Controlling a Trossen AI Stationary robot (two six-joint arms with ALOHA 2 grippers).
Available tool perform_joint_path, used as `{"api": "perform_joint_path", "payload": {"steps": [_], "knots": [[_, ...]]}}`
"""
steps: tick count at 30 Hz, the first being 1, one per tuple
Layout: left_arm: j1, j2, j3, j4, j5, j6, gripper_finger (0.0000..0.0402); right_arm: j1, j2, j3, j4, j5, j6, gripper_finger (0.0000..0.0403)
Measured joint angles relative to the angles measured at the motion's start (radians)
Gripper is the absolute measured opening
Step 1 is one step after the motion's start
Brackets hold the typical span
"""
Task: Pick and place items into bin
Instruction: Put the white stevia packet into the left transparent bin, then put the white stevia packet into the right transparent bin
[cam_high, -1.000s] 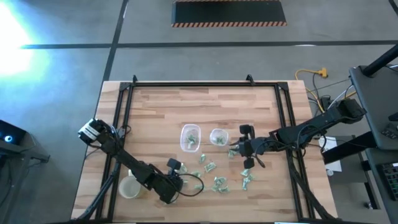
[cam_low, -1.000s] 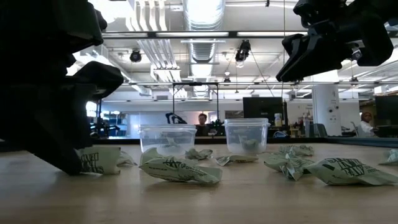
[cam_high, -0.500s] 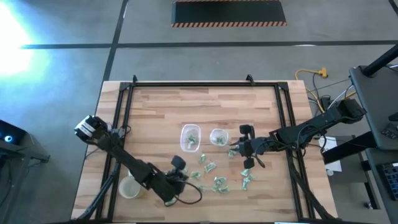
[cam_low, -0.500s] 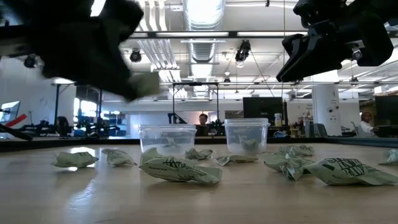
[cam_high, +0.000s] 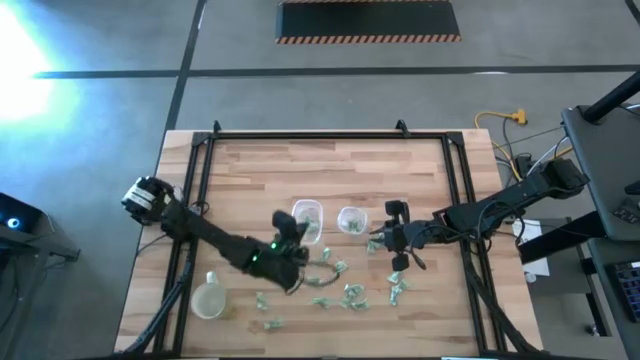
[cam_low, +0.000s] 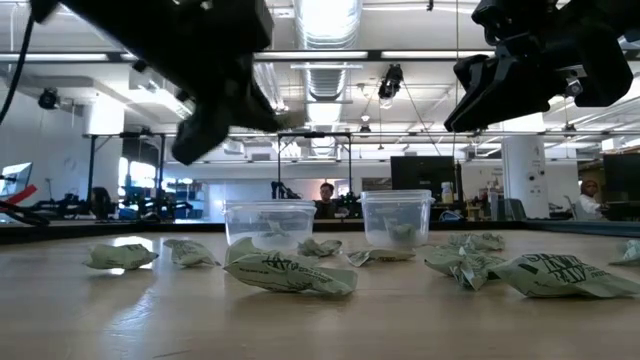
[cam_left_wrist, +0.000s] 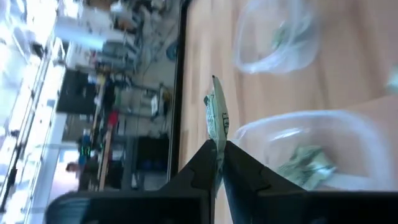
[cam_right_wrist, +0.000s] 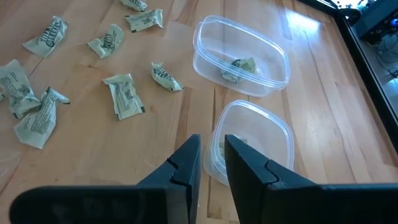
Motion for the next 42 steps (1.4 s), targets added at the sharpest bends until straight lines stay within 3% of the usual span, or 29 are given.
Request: {"api": "perform_joint_path", "payload": {"steps": [3, 9, 11, 26, 37, 42], "knots": [[0.059, -0.004, -0.003, -0.004, 0.070, 0.002, 0.0006, 0.000, 0.000, 0.000, 0.000, 0.000, 0.000, 0.0063], [0.149, -0.018, -0.003, -0.019, 0.388, 0.001, 0.0006, 0.000, 0.000, -0.001, -0.001, 0.000, 0.000, 0.0059], [0.167, -0.023, -0.003, -0.031, 0.448, -0.013, 0.0006, 0.000, 0.000, -0.002, -0.001, 0.000, 0.000, 0.0061], [0.194, -0.023, -0.003, -0.151, 0.459, -0.106, 0.0011, 0.000, 0.000, -0.004, -0.001, 0.000, 0.000, 0.0061], [0.194, -0.025, -0.003, -0.155, 0.429, -0.103, 0.0106, 0.000, 0.000, -0.004, -0.009, -0.007, 0.048, 0.0059], [0.194, -0.055, 0.018, -0.157, 0.427, -0.097, 0.0121, 0.000, -0.001, -0.004, -0.117, -0.128, 0.158, 0.0063]]}}
